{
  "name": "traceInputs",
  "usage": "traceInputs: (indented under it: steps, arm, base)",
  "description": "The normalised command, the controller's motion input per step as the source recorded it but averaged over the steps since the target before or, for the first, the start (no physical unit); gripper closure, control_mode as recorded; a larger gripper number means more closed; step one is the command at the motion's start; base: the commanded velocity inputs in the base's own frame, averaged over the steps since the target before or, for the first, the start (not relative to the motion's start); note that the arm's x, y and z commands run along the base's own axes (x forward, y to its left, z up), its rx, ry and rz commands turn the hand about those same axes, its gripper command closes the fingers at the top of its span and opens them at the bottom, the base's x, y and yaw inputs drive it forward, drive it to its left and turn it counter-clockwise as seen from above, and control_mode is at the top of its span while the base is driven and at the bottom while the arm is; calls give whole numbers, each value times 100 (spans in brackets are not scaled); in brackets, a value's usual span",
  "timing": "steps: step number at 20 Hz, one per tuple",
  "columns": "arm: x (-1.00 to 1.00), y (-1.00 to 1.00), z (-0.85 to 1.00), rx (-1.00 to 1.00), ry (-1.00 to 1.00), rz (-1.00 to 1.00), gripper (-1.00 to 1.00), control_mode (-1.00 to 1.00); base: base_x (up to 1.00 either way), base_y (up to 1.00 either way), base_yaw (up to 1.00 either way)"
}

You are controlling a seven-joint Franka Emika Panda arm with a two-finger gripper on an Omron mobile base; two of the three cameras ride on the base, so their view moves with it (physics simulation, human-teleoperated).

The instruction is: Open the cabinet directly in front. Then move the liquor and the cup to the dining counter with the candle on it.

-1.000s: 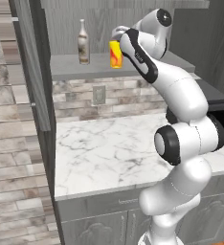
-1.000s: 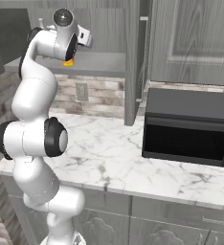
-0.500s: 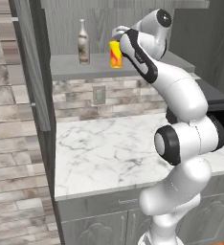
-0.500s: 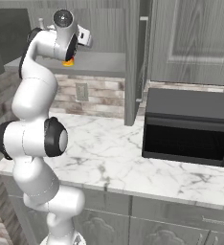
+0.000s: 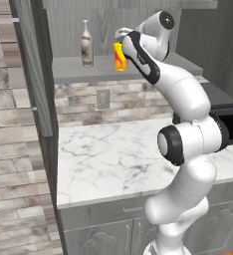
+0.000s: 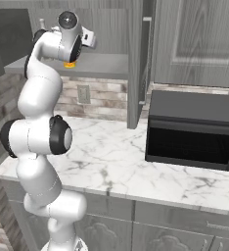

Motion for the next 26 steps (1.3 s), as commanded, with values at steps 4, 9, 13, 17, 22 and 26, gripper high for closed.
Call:
traceInputs:
  steps: [4,9,13,17,22,26]
  arm:
    - [-1,0,-32,0,0,0,-100,-100]
    - [-10,0,-49,-1,0,0,-100,-100]
    - [-3,0,-47,-1,0,0,100,-100]
    - [0,0,-26,0,0,0,100,-100]
    - [0,0,0,0,2,0,100,-100]
    - [-4,0,4,0,-2,0,100,-100]
  base:
    - [0,0,0]
    - [0,0,0]
    - [0,0,0]
    - [0,0,0]
    - [0,0,0]
    - [0,0,0]
